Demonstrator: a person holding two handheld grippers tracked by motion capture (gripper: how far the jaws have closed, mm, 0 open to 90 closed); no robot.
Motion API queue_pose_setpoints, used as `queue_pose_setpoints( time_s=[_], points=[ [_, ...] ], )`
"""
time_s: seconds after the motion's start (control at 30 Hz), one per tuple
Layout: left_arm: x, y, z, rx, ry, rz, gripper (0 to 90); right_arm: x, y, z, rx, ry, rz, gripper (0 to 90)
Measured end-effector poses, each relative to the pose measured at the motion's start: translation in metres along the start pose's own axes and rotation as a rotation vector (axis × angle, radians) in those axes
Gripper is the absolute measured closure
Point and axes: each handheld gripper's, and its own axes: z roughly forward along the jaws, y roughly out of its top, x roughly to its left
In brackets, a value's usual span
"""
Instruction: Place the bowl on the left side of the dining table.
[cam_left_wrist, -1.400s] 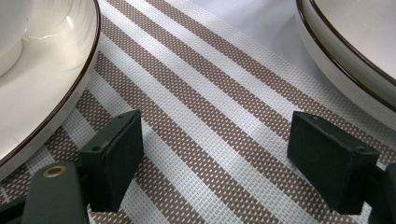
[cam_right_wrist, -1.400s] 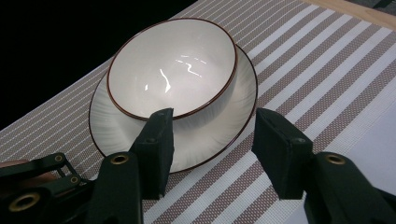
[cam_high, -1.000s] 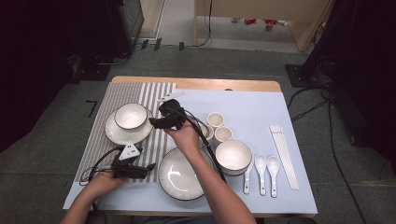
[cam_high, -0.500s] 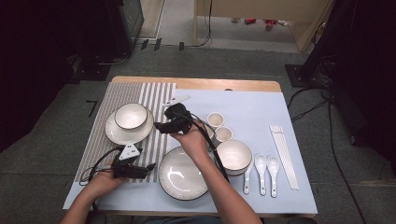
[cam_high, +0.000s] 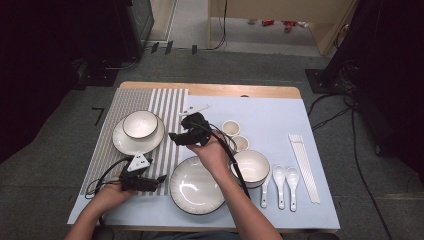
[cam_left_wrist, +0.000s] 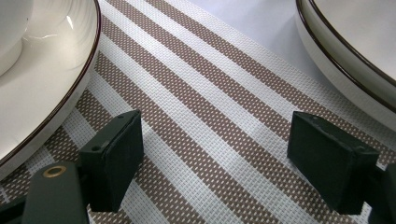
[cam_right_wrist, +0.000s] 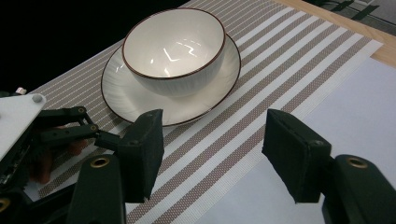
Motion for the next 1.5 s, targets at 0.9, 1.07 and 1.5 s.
queue_pose_setpoints(
  time_s=[0.9, 1.07, 1.5],
  points=[
    [-0.001, 0.0, 0.0, -0.004, 0.002, -0.004, 18.9, -0.007, -0.015, -0.036, -0.028, -0.014, -0.018, 35.5],
    [0.0, 0.0, 0.0, -0.001, 0.002, 0.001, 18.9, -0.009, -0.018, -0.041, -0.029, -0.016, -0.02, 34.3],
    [0.0, 0.0, 0.0, 0.0, 0.002, 0.002, 18.9, -0.013, -0.024, -0.052, -0.035, -0.027, -0.016, 32.5]
  ],
)
